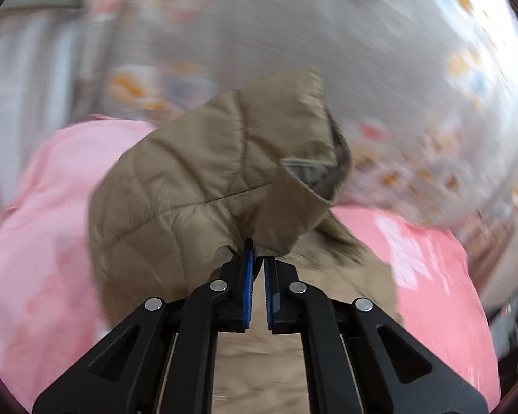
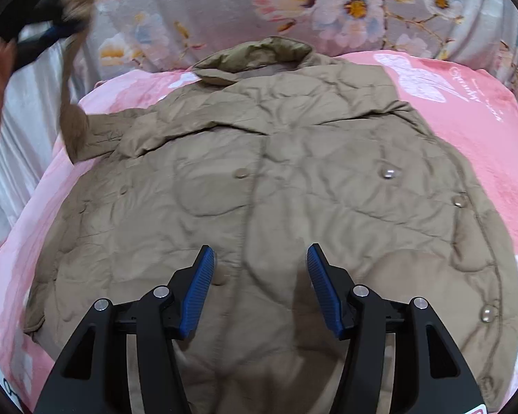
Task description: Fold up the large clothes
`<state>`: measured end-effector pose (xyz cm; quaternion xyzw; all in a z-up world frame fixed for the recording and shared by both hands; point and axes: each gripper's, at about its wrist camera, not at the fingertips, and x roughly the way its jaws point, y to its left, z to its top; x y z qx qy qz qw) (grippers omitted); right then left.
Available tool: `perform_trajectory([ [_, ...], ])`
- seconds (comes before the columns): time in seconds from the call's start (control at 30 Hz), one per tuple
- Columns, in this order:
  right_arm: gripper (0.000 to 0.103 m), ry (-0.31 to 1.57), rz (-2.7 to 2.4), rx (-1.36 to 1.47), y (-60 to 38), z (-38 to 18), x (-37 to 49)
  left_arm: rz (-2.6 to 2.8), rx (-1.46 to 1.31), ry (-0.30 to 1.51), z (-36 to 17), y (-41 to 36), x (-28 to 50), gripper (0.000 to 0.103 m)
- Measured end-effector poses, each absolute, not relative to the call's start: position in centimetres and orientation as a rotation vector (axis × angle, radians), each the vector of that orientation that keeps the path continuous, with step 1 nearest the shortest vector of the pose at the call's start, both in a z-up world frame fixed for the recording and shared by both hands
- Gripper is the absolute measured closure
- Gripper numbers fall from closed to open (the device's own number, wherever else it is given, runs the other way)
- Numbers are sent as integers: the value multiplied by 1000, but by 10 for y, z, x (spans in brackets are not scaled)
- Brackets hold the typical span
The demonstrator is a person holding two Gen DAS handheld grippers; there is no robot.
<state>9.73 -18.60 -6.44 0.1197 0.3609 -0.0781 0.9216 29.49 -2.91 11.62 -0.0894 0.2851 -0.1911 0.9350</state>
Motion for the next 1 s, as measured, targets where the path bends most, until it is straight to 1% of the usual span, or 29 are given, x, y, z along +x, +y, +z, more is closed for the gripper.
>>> perform_trajectory([
  [0.1,47,739,-181,265,-202,-64,91,-476,-160,648,93,-87,293,98],
  [0.2,47,730,-200,274,-215,-62,85,-533,-142,721,62,-123,293,96],
  [0.23,47,728,-209,276,-221,-61,83,-547,-130,752,48,-134,292,93],
  [0.27,47,725,-217,278,-226,-61,81,-547,-120,775,37,-141,288,80],
  [0.3,47,720,-226,282,-232,-59,79,-544,-111,797,28,-144,285,72],
  [0.33,46,716,-230,286,-236,-58,78,-557,-120,810,20,-143,282,52],
  [0.37,43,712,-233,290,-241,-57,77,-571,-141,807,17,-141,279,35],
  [0.4,42,703,-236,297,-247,-54,77,-583,-180,787,16,-128,273,31],
  [0.47,41,692,-235,300,-255,-50,78,-602,-223,754,18,-111,267,19],
  [0.57,40,677,-217,329,-270,-42,90,-567,-289,722,27,-71,271,18],
  [0.63,40,659,-184,371,-283,-33,106,-515,-349,740,27,-40,287,18],
  [0.73,38,647,-171,423,-297,-26,134,-406,-456,792,14,8,316,18],
  [0.83,37,667,-183,488,-312,-30,166,-358,-580,855,-6,45,342,19],
  [0.93,37,710,-191,546,-319,-40,194,-323,-681,912,-30,67,365,22],
  [0.97,37,723,-182,546,-318,-43,202,-319,-710,924,-37,73,371,27],
  [1.0,38,731,-174,536,-315,-45,208,-310,-726,931,-42,77,375,29],
])
